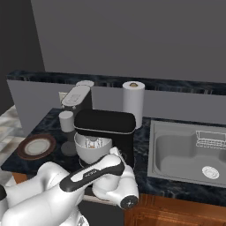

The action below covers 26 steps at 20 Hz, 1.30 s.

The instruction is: Add butter and sugar cubes to the stand mixer bowl and then turn on the stand mixer to begin making frosting.

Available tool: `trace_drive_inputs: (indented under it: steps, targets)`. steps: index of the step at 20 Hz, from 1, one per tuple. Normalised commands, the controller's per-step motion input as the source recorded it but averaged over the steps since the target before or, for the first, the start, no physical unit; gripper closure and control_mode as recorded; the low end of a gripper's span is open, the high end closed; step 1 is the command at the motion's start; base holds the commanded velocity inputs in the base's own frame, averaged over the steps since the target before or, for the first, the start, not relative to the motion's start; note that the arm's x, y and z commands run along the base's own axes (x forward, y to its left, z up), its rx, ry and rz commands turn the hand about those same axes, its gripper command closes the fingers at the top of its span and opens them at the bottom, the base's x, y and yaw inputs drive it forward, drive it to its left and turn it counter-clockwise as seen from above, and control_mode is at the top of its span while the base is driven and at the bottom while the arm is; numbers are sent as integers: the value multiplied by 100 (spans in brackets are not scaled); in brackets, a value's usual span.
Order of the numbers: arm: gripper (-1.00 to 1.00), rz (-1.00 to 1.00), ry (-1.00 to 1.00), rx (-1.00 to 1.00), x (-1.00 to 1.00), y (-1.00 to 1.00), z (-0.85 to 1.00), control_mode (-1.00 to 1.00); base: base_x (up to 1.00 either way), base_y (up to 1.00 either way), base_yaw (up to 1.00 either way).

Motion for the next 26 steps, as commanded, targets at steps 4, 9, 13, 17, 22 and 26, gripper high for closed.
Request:
trace_drive_inputs:
  steps: [4,9,13,17,22,26]
  targets:
    - [100,-5,2,11,0,0,0,-100,0,0,0]
    - [100,-4,1,12,-1,0,0,-100,0,0,0]
    - [100,-4,1,12,-3,0,0,-100,0,0,0]
    - [100,-4,1,12,-1,0,0,-100,0,0,0]
    - [100,-4,1,11,-1,0,0,-100,0,0,0]
    - [100,-4,1,11,0,0,0,-100,0,0,0]
